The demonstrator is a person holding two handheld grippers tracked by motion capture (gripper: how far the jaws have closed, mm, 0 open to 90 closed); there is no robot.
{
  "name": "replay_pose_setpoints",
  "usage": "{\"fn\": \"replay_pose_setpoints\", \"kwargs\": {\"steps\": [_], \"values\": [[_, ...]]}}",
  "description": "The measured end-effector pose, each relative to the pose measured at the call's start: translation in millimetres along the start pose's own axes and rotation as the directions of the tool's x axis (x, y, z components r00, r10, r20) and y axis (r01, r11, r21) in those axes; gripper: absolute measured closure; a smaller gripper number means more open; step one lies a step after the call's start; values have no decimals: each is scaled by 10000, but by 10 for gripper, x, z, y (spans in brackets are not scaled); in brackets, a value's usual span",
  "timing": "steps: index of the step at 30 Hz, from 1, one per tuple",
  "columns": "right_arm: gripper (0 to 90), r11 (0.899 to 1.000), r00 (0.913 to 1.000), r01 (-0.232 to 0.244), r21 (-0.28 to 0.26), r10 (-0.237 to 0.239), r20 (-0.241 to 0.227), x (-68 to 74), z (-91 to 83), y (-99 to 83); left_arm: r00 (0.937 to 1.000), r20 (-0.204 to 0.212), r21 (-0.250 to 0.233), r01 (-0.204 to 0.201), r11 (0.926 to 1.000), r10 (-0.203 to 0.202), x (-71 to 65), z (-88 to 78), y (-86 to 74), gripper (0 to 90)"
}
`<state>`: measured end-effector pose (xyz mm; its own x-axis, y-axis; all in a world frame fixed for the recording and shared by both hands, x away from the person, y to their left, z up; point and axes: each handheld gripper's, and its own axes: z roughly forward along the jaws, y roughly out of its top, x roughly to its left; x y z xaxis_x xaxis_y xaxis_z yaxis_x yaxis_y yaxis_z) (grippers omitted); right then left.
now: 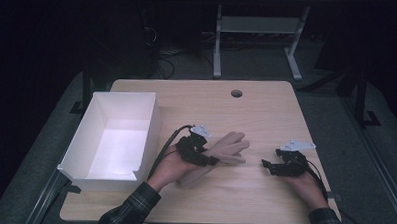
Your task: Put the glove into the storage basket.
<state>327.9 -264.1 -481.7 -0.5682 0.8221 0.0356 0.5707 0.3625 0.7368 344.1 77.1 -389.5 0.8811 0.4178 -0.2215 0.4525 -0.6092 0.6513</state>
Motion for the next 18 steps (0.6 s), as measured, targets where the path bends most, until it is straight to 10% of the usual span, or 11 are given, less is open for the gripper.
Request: {"fn": "replay_pose_setpoints", "kwargs": {"steps": [18], "values": [[270, 10000, 10000, 0, -3, 0, -2, 0, 0, 0, 9997, -205, -378, 126, 9992, -134, 164, -789, 311, 646]]}}
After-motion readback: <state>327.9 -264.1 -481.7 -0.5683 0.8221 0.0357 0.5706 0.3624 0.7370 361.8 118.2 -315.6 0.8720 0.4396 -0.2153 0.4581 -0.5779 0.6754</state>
